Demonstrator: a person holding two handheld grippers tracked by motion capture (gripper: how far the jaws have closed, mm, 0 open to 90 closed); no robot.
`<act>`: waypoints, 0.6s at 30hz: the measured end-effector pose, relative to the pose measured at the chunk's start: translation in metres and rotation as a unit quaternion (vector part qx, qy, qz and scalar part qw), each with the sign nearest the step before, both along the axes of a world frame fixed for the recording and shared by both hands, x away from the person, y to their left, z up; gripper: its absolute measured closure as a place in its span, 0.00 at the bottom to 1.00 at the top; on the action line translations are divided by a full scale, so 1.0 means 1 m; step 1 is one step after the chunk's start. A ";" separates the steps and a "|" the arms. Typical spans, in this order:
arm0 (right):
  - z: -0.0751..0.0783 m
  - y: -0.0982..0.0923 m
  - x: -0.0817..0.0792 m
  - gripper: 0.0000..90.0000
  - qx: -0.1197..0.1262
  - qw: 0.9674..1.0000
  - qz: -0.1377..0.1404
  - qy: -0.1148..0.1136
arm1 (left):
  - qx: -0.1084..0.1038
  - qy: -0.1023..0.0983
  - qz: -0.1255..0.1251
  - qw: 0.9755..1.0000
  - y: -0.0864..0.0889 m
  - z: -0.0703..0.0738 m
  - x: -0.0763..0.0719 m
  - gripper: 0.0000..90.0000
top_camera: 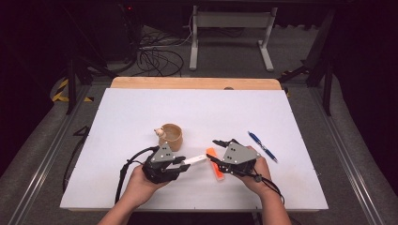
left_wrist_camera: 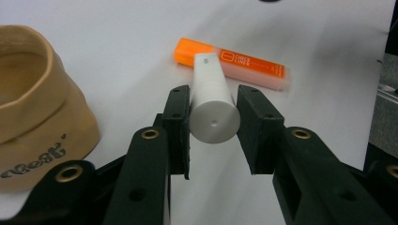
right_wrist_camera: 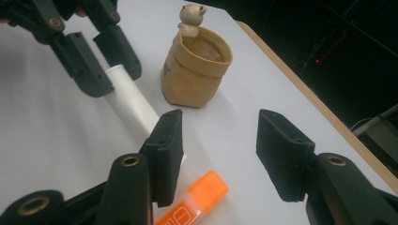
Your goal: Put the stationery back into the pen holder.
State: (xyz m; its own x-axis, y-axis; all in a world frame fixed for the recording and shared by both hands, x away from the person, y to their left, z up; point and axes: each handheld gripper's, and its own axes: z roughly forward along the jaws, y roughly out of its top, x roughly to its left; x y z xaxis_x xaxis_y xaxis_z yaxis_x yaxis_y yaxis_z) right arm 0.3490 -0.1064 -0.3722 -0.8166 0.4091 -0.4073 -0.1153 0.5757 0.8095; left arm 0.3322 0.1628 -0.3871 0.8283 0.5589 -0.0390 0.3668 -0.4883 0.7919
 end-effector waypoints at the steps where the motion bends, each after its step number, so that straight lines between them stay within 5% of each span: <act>1: -0.001 0.001 0.000 0.58 -0.002 1.000 0.002 0.001 | -0.003 0.000 0.000 1.000 0.001 0.001 0.001 0.74; 18: -0.009 0.020 -0.004 0.60 -0.038 0.999 0.029 -0.022 | -0.030 -0.003 0.005 1.000 0.004 0.010 0.005 0.74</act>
